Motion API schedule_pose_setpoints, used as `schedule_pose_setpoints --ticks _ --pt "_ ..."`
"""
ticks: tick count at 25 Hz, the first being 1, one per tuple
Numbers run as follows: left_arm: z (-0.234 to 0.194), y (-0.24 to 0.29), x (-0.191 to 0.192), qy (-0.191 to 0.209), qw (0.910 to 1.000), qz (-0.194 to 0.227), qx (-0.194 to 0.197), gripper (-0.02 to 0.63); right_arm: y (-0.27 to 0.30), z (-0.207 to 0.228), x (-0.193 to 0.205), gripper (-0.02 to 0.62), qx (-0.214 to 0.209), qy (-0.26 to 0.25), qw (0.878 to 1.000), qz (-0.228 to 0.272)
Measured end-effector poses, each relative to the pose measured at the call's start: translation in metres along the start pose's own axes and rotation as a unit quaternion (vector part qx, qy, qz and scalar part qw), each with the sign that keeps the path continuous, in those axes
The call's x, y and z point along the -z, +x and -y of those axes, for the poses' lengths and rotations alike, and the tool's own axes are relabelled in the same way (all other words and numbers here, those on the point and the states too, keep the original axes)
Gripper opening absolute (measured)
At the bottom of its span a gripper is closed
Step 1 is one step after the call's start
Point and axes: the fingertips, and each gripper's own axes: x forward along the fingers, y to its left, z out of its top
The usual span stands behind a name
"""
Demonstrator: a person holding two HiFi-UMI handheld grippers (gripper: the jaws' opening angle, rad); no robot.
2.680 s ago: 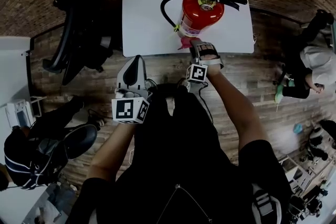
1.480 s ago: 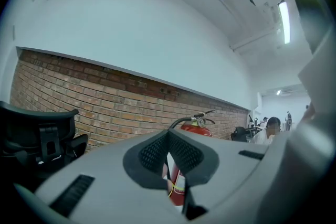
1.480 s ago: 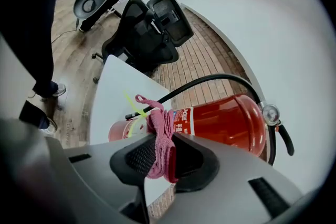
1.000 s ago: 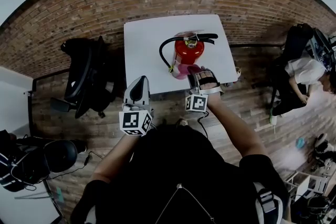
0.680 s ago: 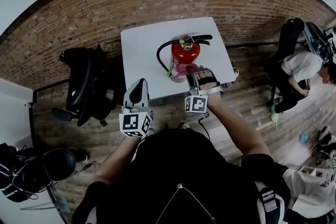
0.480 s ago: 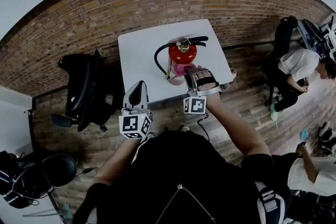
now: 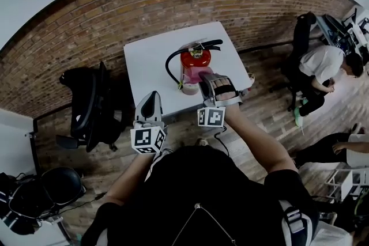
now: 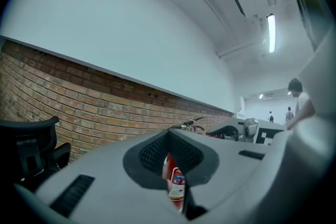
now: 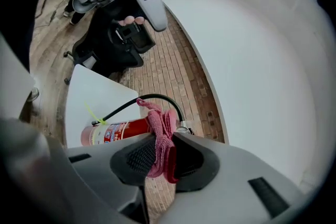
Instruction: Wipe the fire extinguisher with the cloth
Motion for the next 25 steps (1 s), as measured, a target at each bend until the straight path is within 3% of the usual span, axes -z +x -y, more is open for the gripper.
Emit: schedule_pose_setpoints --ticks 7,11,16,25 --pt "-0.012 -0.009 0.005 -0.012 0.9999 -0.01 0.003 0.029 -0.006 -0.037 -0.011 0.098 -0.068 0.059 0.996 -0.027" --pt "-0.03 -0.011 0.018 -0.019 0.9995 -0.023 -0.002 0.029 0.009 -0.089 -0.008 0.098 -0.122 0.094 0.987 -0.051" --pt "-0.052 -0.027 0.043 -0.029 0.9982 -0.051 -0.013 0.03 0.03 -0.166 -0.003 0.098 -0.19 0.148 0.967 -0.08" --pt "-0.09 -0.063 0.104 -0.05 0.9916 -0.116 -0.03 0.029 0.084 -0.29 0.006 0.098 -0.242 0.15 0.947 -0.149"
